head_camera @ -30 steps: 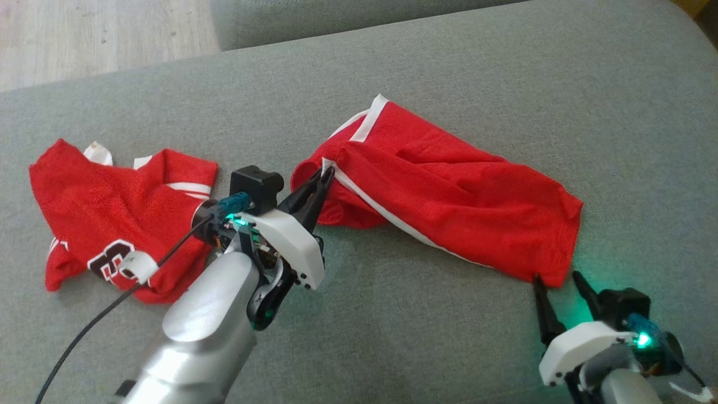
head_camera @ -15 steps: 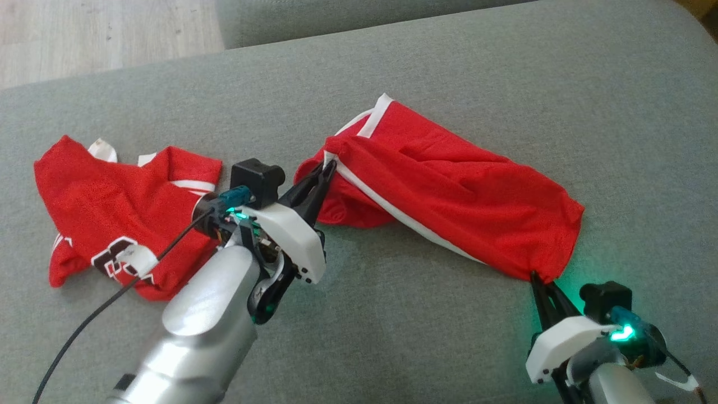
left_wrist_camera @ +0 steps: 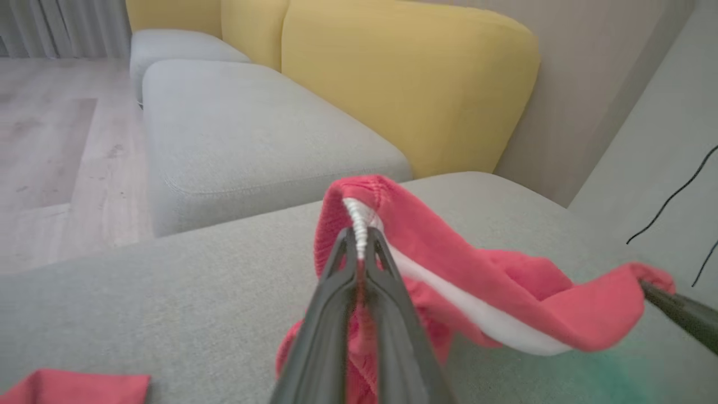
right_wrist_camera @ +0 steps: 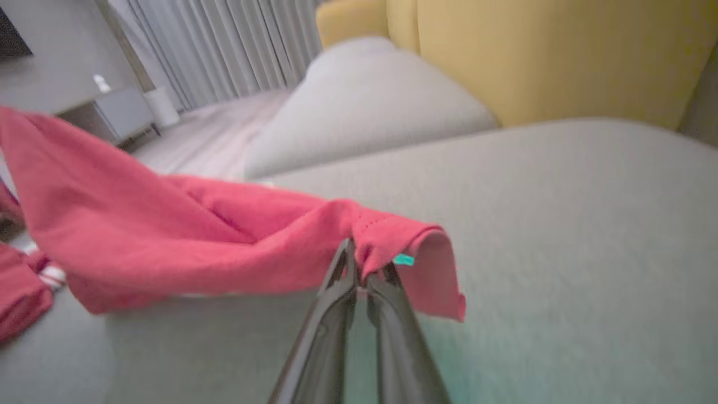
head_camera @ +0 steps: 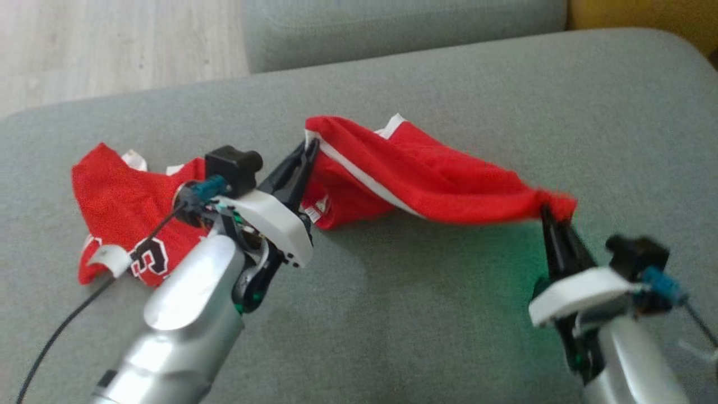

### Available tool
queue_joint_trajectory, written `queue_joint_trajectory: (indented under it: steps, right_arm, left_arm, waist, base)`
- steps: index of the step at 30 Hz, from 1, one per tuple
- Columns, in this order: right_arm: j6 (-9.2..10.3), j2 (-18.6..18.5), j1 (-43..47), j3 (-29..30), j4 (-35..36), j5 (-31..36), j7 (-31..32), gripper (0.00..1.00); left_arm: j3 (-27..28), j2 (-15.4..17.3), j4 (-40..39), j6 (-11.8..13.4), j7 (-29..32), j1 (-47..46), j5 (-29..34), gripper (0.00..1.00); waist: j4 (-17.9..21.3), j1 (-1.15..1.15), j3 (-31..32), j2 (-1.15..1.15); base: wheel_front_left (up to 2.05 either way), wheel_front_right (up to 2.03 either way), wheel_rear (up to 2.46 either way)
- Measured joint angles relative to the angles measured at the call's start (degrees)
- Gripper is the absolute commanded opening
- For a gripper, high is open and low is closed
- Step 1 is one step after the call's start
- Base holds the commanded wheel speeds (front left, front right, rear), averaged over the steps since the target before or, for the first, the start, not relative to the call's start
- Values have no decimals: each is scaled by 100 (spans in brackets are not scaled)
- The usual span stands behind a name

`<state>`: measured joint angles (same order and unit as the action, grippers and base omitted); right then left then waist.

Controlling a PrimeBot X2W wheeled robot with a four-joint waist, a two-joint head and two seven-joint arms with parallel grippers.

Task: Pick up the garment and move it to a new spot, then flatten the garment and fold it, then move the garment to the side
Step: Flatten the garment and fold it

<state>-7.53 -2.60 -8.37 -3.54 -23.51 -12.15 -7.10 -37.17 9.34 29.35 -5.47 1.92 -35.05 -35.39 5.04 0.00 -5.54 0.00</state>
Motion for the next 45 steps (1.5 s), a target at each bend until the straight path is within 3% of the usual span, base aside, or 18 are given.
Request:
queue_joint_trajectory:
  steps: [6,17,23,28,33,39,45]
  right_arm:
    - [0,-4,-688,78,1014,-171,399,0]
    - [0,-325,-2260,107,1896,-559,1085,0]
    - [0,-497,-1893,89,2038,-657,1533,0]
    - [0,-522,-1241,165,2265,-749,1714,0]
    - [0,-509,-1107,292,2550,-888,2008,0]
    - [0,-416,-1537,408,1779,-1139,2347,0]
    - [0,-453,-3412,192,483,-1088,2446,0]
  left_arm:
    - [203,172,-378,60,11,-354,-59,0]
    - [902,172,-1043,356,-482,-1395,-203,0]
    - [923,137,-1298,446,-550,-904,-354,0]
    - [829,302,-1593,469,-443,-208,-438,0]
    - [814,397,-1936,548,-292,-73,-531,0]
    - [731,348,-1335,441,-190,-326,-536,0]
    - [768,392,-307,143,-100,-2100,-298,0]
  waist:
    - [-157,0,363,0]
    - [-424,0,792,0]
    - [-503,0,871,0]
    - [-500,0,858,0]
    - [-443,-1,780,0]
    - [-290,0,517,0]
    - [-130,3,-215,0]
  base:
    - [0,0,0]
    - [0,0,0]
    - [0,0,0]
    - [0,0,0]
    - [0,0,0]
    - [0,0,0]
    - [0,0,0]
